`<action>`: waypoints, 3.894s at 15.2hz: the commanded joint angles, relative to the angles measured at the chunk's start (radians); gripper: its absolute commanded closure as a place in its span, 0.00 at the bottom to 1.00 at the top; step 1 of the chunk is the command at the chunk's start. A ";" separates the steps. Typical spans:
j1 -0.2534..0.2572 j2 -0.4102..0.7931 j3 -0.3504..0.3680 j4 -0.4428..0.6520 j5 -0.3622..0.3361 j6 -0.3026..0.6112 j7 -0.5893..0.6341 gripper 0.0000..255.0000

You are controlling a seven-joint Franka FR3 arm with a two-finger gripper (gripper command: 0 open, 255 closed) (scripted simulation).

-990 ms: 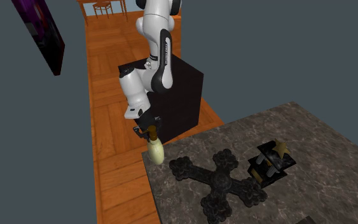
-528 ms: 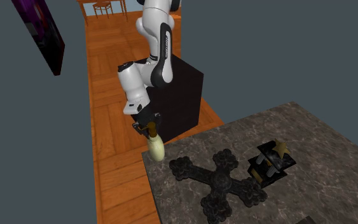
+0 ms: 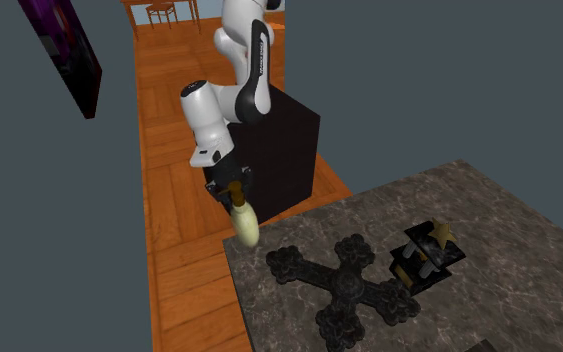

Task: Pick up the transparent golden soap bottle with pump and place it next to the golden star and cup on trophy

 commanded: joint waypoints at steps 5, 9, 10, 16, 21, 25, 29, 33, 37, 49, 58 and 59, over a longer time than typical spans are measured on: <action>0.024 -0.055 -0.035 -0.004 -0.052 -0.044 0.048 1.00; 0.039 -0.090 -0.056 -0.004 -0.086 -0.073 0.078 1.00; 0.043 -0.099 -0.061 -0.003 -0.095 -0.081 0.086 1.00; 0.062 -0.148 -0.090 0.005 -0.146 -0.128 0.131 1.00; 0.076 -0.186 -0.111 0.018 -0.187 -0.170 0.167 1.00; 0.086 -0.214 -0.126 0.033 -0.218 -0.205 0.196 1.00; 0.094 -0.239 -0.139 0.052 -0.248 -0.241 0.223 1.00; 0.100 -0.262 -0.151 0.074 -0.275 -0.280 0.249 1.00; 0.105 -0.282 -0.160 0.101 -0.300 -0.320 0.274 1.00; 0.109 -0.324 -0.180 0.207 -0.357 -0.450 0.338 1.00; 0.143 -0.351 -0.176 0.263 -0.396 -0.510 0.414 1.00; 0.161 -0.358 -0.170 0.254 -0.406 -0.500 0.438 1.00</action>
